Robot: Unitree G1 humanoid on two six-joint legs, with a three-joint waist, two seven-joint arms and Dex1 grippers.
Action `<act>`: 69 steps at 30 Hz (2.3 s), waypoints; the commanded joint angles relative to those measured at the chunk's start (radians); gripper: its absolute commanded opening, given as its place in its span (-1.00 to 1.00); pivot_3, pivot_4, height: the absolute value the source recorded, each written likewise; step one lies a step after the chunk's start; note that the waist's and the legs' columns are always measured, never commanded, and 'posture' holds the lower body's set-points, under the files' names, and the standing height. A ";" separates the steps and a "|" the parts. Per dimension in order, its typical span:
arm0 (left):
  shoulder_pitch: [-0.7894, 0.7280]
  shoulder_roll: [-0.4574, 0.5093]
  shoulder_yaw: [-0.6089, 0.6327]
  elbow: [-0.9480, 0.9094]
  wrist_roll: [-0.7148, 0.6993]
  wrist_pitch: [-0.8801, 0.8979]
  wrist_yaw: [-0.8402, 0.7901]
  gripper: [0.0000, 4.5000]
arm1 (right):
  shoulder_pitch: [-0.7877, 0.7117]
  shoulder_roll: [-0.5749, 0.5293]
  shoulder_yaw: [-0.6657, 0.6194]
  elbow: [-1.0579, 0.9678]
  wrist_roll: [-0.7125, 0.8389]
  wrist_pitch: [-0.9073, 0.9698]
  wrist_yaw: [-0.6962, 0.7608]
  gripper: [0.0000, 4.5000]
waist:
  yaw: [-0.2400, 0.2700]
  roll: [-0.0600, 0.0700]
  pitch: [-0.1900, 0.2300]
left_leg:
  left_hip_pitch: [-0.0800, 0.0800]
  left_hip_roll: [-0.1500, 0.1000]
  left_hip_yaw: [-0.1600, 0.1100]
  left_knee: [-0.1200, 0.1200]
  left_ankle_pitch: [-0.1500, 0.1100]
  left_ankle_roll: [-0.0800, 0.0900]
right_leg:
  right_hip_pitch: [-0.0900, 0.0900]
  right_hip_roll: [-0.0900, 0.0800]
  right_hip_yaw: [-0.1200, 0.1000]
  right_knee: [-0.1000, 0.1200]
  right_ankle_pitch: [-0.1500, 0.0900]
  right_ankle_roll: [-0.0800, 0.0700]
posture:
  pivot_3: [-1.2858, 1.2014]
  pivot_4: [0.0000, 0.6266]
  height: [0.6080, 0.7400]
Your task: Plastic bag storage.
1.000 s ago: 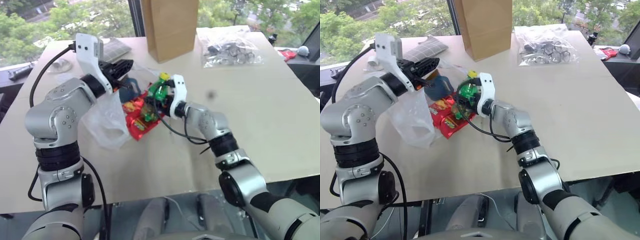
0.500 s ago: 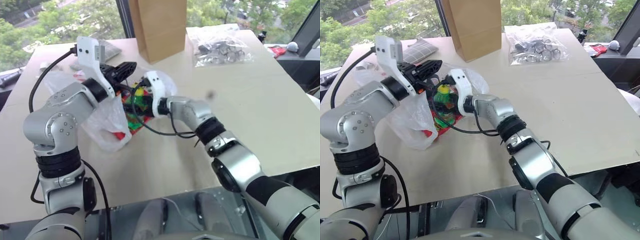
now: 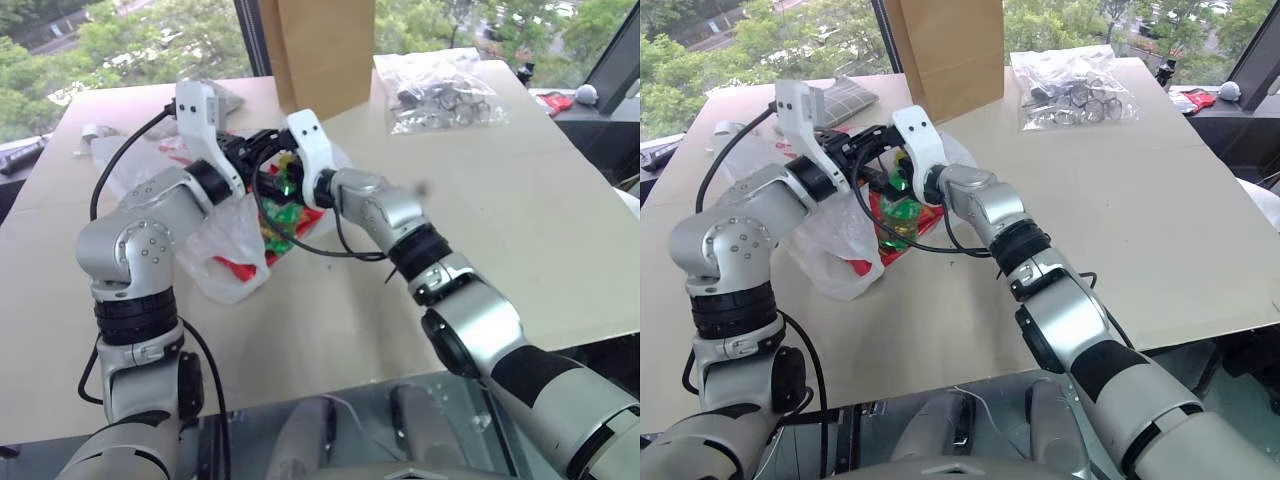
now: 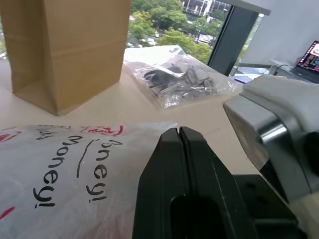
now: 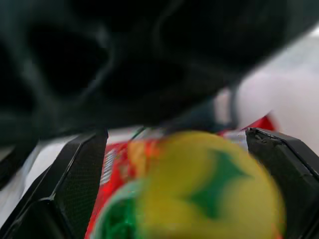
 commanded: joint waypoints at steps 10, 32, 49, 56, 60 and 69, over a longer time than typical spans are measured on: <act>-0.041 -0.002 0.058 0.033 -0.037 -0.028 0.032 -1.00 | 0.062 0.063 -0.052 -0.416 0.050 0.069 0.000 0.98 | 0.002 0.000 0.000 | -0.001 0.000 0.000 0.000 0.000 0.000 | -0.001 -0.001 0.000 0.001 0.000 0.000 | 0.03 -0.52 1.00; -0.036 0.016 -0.055 0.035 -0.030 -0.040 -0.079 -1.00 | 0.386 -0.282 -0.153 -1.118 0.071 0.393 -0.084 0.98 | 0.014 0.000 0.000 | 0.000 0.000 0.001 0.000 0.000 0.000 | -0.001 0.000 0.000 0.002 0.000 0.000 | 0.03 -1.00 1.00; 0.208 0.159 -0.222 -0.186 0.090 -0.111 -0.185 0.32 | 0.867 -0.602 -0.295 -1.365 -0.030 0.398 0.058 1.00 | 0.011 -0.004 -0.052 | -0.003 0.000 0.001 -0.003 0.001 -0.001 | -0.005 0.000 0.000 0.002 0.000 0.000 | 0.03 -1.00 1.00; 0.139 -0.069 -0.232 0.006 0.271 -0.357 0.017 0.32 | 0.848 -0.455 -0.283 -1.259 -0.241 0.245 -0.197 1.00 | -0.009 -0.011 -0.094 | 0.003 -0.001 0.001 -0.001 0.001 -0.001 | 0.002 0.000 -0.001 -0.002 0.001 -0.001 | 0.03 -1.00 1.00; 0.116 -0.141 -0.210 0.062 0.264 -0.383 0.055 0.32 | 0.865 -0.425 -0.215 -1.251 -0.314 0.139 -0.237 1.00 | -0.008 -0.010 -0.095 | 0.017 0.000 0.003 -0.002 0.001 -0.002 | 0.012 0.001 0.001 0.003 0.001 -0.001 | 0.03 -1.00 1.00; 0.226 -0.179 -0.232 -0.032 0.192 -0.392 -0.023 0.87 | 0.977 -0.516 -0.244 -1.325 -0.193 0.153 -0.101 1.00 | -0.004 -0.010 -0.105 | 0.024 0.000 0.003 -0.002 0.000 -0.001 | 0.019 0.001 0.002 0.002 0.001 -0.001 | 0.03 -1.00 1.00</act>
